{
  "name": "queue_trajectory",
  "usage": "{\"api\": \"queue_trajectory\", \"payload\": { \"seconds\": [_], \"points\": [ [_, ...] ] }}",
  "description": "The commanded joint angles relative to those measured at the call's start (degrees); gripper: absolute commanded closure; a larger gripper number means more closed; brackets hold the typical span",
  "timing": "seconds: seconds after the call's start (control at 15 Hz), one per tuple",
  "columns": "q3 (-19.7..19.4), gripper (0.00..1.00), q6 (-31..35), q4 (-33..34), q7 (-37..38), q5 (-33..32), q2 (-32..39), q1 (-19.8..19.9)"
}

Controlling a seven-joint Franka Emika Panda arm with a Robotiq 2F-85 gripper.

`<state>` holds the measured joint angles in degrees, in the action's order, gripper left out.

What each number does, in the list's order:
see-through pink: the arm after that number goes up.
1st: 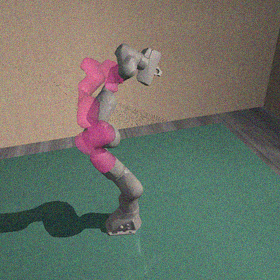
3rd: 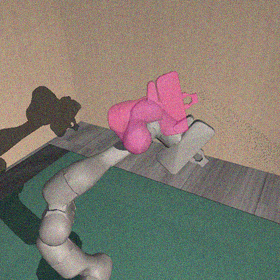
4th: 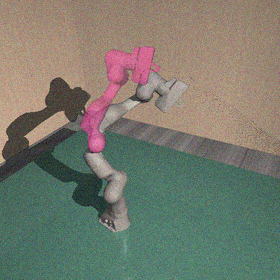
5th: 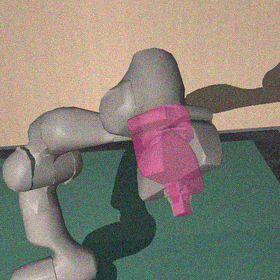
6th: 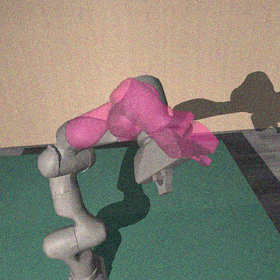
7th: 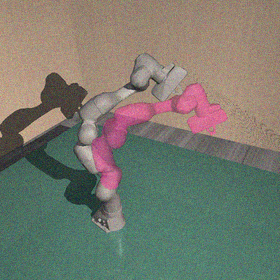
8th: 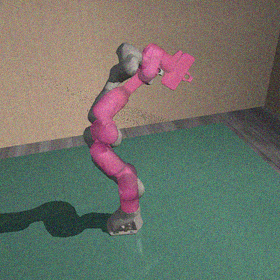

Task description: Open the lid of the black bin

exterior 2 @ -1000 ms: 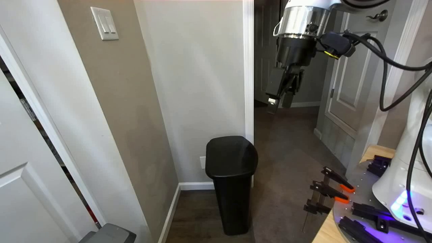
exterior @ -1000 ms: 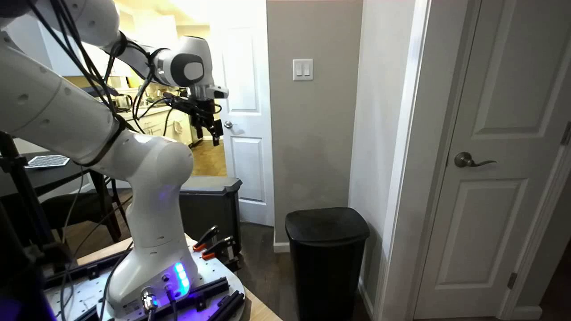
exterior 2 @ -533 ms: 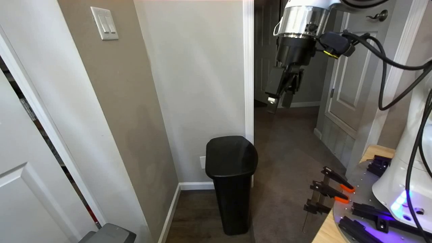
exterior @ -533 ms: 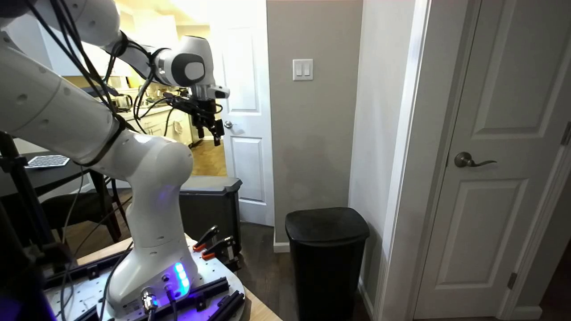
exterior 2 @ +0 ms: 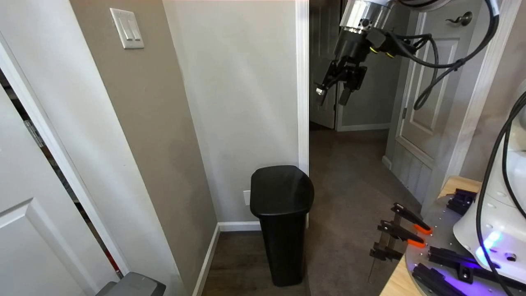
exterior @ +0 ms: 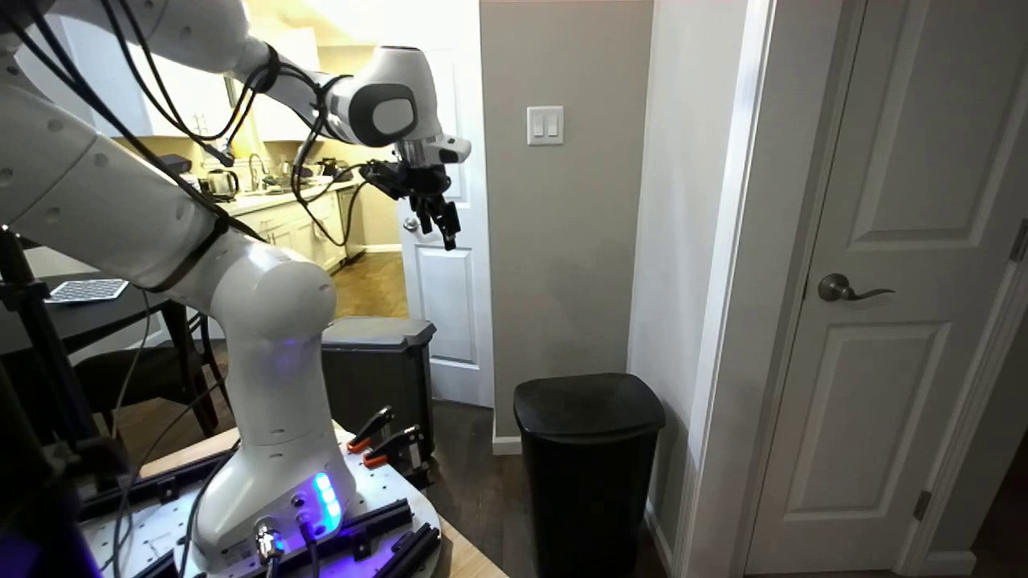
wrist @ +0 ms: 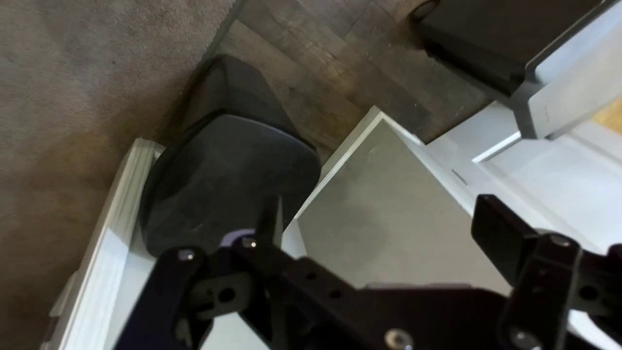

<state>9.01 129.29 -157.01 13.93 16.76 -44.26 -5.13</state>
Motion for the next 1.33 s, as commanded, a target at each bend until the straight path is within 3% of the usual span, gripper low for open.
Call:
{"api": "queue_trajectory", "payload": {
  "seconds": [0.0, 0.2, 0.53, 0.93, 1.27],
  "points": [
    [-4.6, 0.00, 4.7, 4.0, -0.6, -1.4, 8.3, 4.8],
    [-8.8, 0.00, 8.3, 7.8, -1.2, -0.1, 15.0, 6.7],
    [-13.5, 0.00, 10.7, 13.9, -1.7, 2.9, 24.0, 6.5],
    [-15.3, 0.00, 10.5, 17.8, -1.7, 5.8, 29.8, 7.1],
    [-14.3, 0.00, 9.6, 16.9, -0.4, 4.0, 28.3, 7.4]
  ]
}}
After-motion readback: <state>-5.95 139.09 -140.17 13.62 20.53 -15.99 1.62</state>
